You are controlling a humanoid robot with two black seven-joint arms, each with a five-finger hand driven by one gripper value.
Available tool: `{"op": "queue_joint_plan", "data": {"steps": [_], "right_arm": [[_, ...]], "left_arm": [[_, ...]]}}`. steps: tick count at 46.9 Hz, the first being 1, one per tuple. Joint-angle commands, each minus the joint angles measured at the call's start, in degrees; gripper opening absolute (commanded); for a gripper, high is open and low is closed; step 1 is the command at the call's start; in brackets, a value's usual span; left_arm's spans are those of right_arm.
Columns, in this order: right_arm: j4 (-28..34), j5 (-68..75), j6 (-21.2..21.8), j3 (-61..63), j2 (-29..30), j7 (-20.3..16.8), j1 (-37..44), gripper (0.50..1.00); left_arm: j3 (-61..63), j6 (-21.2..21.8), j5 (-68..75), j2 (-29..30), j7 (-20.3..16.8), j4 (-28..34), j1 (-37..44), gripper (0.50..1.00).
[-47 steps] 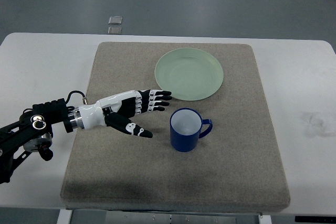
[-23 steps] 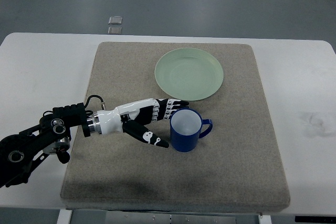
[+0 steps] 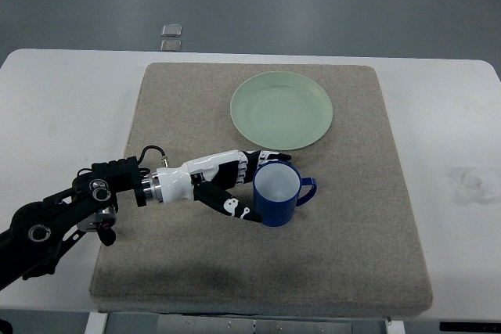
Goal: Place cup left of plate with left hand
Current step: 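Close the left hand fingers around the blue mug body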
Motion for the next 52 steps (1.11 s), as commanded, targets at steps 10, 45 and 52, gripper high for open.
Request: {"op": "queue_joint_plan", "data": {"steps": [10,45,52], "right_arm": [[0.0,0.0,0.0,0.0,0.0,0.0,0.0,0.932],[0.0,0.0,0.0,0.0,0.0,0.0,0.0,0.932],[0.0,0.0,0.0,0.0,0.0,0.0,0.0,0.932]], "left_arm": [[0.0,0.0,0.0,-1.4,0.0,1.4,-0.4,0.996],[0.8,0.8,0.1,-3.3,0.1,1.7,-0.8,0.864],[0.8,0.9,0.0,-3.3,0.1,1.7,-0.8,0.821]]}}
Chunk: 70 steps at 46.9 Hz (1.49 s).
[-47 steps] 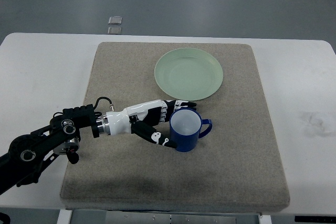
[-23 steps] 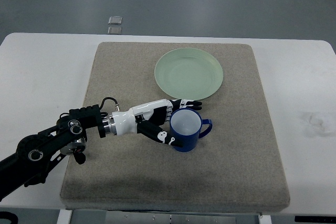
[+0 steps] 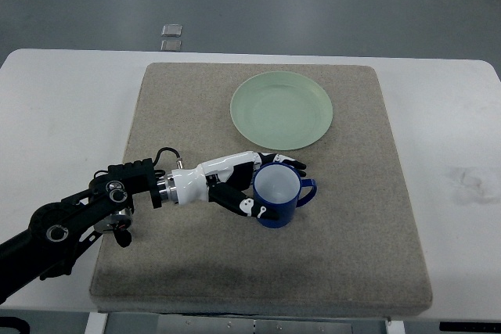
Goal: Place cup left of plate with left hand
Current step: 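Close the left hand fingers around the blue mug body, then lift the mug with the left hand and carry it away from the plate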
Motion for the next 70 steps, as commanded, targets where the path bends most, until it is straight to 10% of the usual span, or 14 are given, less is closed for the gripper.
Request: {"op": "queue_joint_plan", "data": {"steps": [1,15,40,70], "right_arm": [[0.0,0.0,0.0,0.0,0.0,0.0,0.0,0.932],[0.0,0.0,0.0,0.0,0.0,0.0,0.0,0.932],[0.0,0.0,0.0,0.0,0.0,0.0,0.0,0.932],[0.0,0.0,0.0,0.0,0.0,0.0,0.0,0.932]], "left_arm": [[0.0,0.1,-0.1,0.0,0.0,0.0,0.0,0.808],[-1.0,0.3,-0.3,0.6,-0.1,-0.6,-0.5,0.500],[-22.4,3.1,-4.4,9.9,-0.4,5.1,-4.4,0.500],[-21.7,9.3,-6.8,5.7,-0.4,19.6,-4.1,0.500]]}}
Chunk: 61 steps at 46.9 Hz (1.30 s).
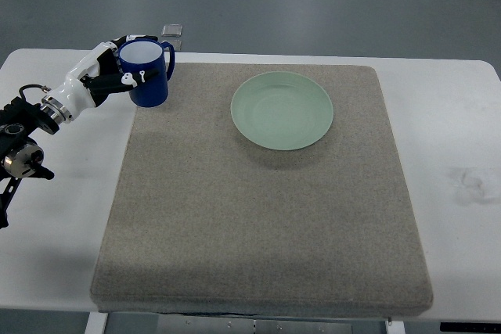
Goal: Place cup left of plate with left hand
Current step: 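Lift the mug with the left hand and carry it away from the plate, then lower the mug onto the pad beside the plate and release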
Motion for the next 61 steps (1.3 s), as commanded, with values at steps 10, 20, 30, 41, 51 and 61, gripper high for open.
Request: {"op": "queue_joint_plan", "data": {"steps": [10,20,30,41,51,61], "right_arm": [[0.0,0.0,0.0,0.0,0.0,0.0,0.0,0.932],[0.0,0.0,0.0,0.0,0.0,0.0,0.0,0.932],[0.0,0.0,0.0,0.0,0.0,0.0,0.0,0.932],[0.0,0.0,0.0,0.0,0.0,0.0,0.0,0.932],[0.0,0.0,0.0,0.0,0.0,0.0,0.0,0.932],[0.0,0.0,0.0,0.0,0.0,0.0,0.0,0.932]], "left_arm": [[4.2,1.9,0.0,-1.9,-1.3,2.6,0.0,0.500],[7.2,3.6,0.3,-2.1,-2.5,2.6,0.9,0.649],[7.3,3.5,0.2,-2.1,-2.5,2.5,1.2,0.818],[7.1,3.5,-0.3,-1.5,-2.5,1.8,1.4,0.999],[6.3,2.8,-3.4,0.8,-2.5,0.2,1.4,0.999],[6.5,-2.5,-11.8,5.3,-2.2,-2.3,0.9,0.999]]}}
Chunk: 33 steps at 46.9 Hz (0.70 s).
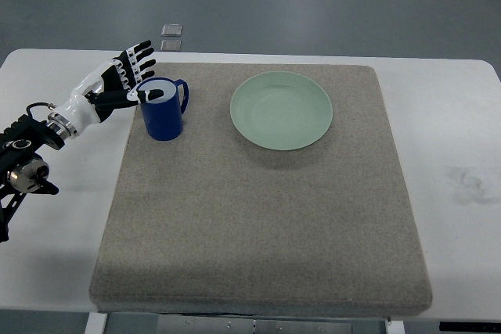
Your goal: Place cup left of plate with left hand
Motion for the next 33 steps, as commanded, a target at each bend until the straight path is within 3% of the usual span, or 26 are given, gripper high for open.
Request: {"op": "queue_joint_plan", "data": {"steps": [1,12,20,26,33], "right_arm": [[0.0,0.0,0.0,0.0,0.0,0.0,0.0,0.932],[0.0,0.0,0.0,0.0,0.0,0.0,0.0,0.932],[0.0,0.0,0.0,0.0,0.0,0.0,0.0,0.932],[0.0,0.0,0.0,0.0,0.0,0.0,0.0,0.932],[0.0,0.0,0.0,0.0,0.0,0.0,0.0,0.932]], "left_arm": [[0.1,-4.0,-3.3,1.6,0.3,-0.1,-0.4,0.999],[1.4,-10.6,-12.7,6.1,1.3,1.2,-2.5,0.999],[1.8,-10.6,-14.7,6.2,3.9,3.9,-4.0,0.999],[1.8,-10.6,-20.8,6.2,9.0,5.3,-4.8,0.999],[1.8,-10.6,-31.0,6.4,19.1,6.4,-5.5,0.999]]}}
